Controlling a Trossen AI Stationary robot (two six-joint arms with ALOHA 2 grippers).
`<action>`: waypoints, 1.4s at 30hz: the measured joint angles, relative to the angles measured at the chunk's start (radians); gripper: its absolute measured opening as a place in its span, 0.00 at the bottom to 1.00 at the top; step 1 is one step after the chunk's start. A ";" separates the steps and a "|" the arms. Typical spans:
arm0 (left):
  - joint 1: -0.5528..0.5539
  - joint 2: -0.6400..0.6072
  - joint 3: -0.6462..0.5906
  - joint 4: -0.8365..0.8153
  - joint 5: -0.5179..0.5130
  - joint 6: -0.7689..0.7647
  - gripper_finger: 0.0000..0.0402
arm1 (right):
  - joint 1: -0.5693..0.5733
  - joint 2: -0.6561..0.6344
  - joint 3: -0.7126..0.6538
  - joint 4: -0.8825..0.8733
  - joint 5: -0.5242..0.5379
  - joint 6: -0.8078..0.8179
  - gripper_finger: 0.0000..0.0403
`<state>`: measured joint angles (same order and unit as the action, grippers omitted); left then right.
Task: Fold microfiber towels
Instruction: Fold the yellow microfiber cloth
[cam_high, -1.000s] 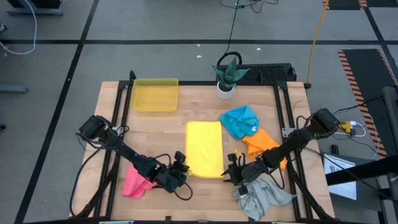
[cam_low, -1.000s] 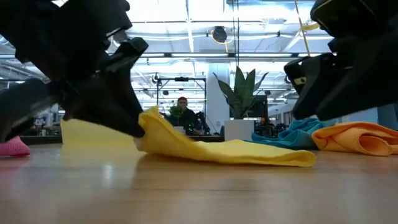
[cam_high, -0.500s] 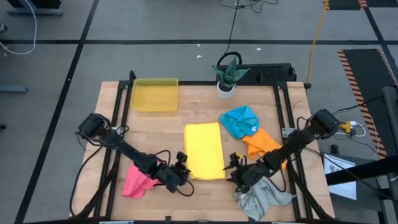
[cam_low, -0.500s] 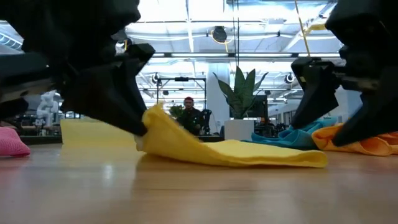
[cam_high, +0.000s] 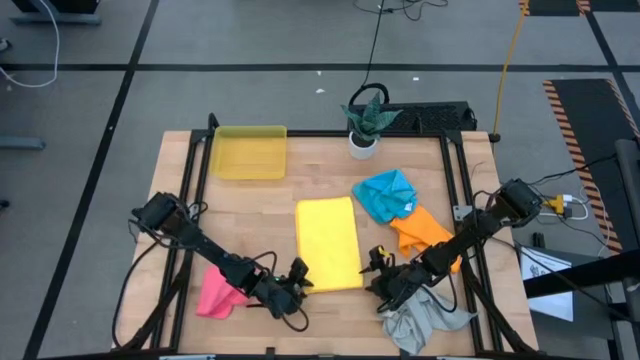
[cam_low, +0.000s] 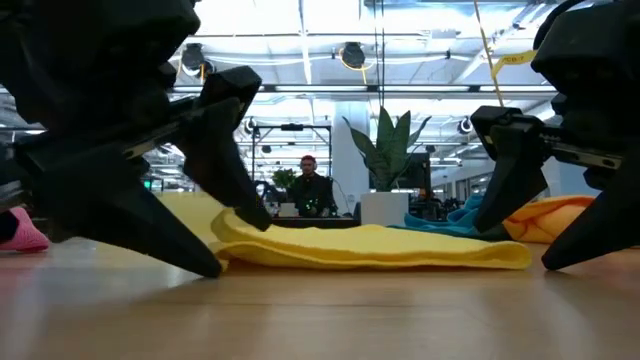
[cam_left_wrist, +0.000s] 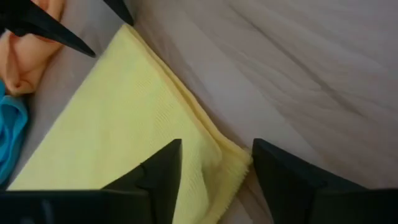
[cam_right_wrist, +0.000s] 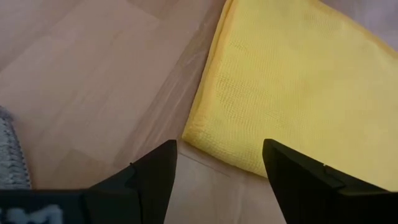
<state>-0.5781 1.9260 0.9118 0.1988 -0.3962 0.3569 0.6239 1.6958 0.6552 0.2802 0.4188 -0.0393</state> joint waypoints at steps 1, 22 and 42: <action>0.001 0.004 0.001 0.003 -0.003 0.001 0.52 | 0.000 0.000 0.000 0.000 0.000 0.001 0.57; -0.015 -0.071 -0.004 -0.131 -0.309 -0.202 0.04 | 0.007 0.098 0.002 0.144 0.074 -0.186 0.53; -0.018 -0.103 -0.003 -0.169 -0.523 -0.410 0.02 | 0.007 0.168 0.001 0.279 0.130 -0.367 0.45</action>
<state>-0.5963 1.8233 0.9089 0.0297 -0.9194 -0.0533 0.6307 1.8637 0.6563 0.5594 0.5487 -0.4064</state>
